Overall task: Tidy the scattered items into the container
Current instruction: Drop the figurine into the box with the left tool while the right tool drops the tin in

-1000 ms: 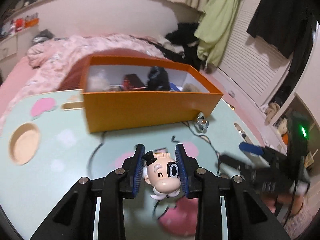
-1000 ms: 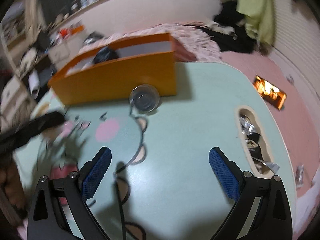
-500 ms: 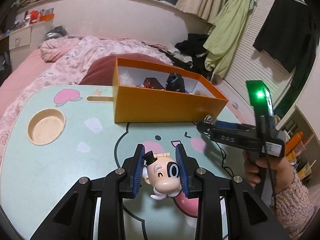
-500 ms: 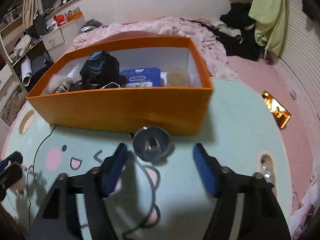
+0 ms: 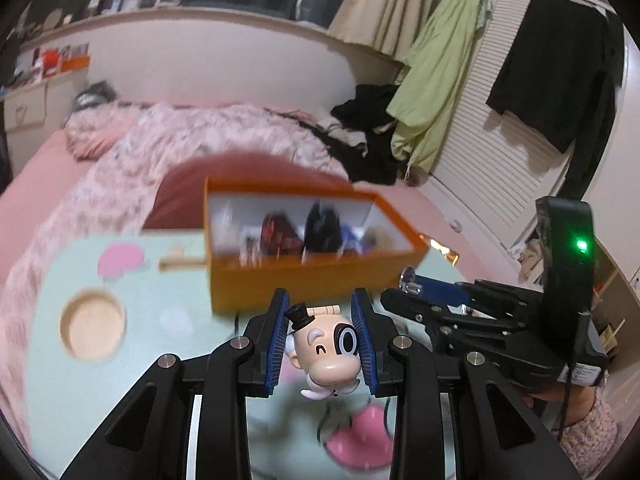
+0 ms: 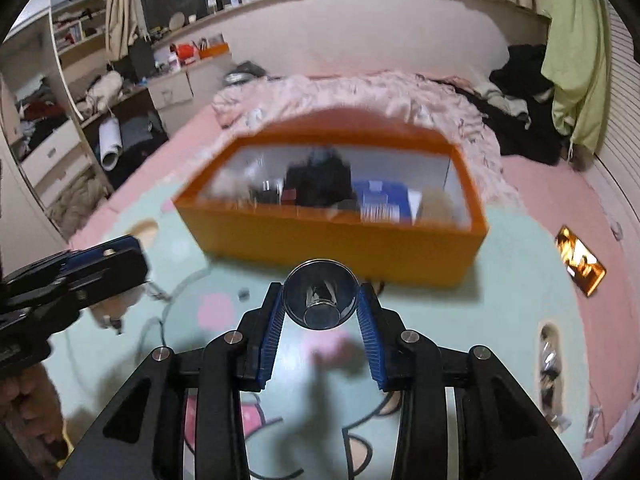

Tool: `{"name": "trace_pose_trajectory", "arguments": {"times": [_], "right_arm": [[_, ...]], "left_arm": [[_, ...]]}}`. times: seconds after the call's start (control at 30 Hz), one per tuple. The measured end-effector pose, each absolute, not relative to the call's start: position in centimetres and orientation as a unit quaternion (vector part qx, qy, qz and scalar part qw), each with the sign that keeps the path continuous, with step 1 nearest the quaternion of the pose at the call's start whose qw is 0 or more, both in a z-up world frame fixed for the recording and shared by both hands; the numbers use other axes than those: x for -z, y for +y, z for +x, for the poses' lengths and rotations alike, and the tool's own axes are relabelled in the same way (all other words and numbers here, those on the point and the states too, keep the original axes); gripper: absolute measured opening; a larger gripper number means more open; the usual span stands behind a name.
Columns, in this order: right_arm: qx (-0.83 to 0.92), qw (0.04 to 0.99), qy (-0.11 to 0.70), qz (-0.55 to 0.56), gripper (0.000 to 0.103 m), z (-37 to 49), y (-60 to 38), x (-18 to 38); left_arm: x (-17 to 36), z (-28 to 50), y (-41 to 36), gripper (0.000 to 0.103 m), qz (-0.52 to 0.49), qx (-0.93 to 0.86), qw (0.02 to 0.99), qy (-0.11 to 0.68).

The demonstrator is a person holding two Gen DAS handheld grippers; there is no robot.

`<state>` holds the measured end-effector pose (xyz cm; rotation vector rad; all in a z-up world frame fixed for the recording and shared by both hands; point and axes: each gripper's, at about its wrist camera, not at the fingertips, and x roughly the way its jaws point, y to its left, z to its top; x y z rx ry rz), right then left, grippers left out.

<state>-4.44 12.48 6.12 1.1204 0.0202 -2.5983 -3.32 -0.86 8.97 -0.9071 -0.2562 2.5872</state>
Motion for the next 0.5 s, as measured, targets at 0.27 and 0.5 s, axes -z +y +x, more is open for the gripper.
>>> {"name": "trace_pose_trajectory", "arguments": {"times": [0.27,0.5], "right_arm": [[0.916,0.132,-0.017,0.378,0.038,-10.1,14.4,-9.7],[0.901,0.128,-0.061,0.409,0.039,-15.4,16.1,-9.8]], "left_arm": [[-11.7,-10.9,0.2,0.030,-0.319,-0.924,0.194,-0.078],[-9.4,-15.8,0.7,0.030,-0.357,-0.909,0.197,-0.091]]}}
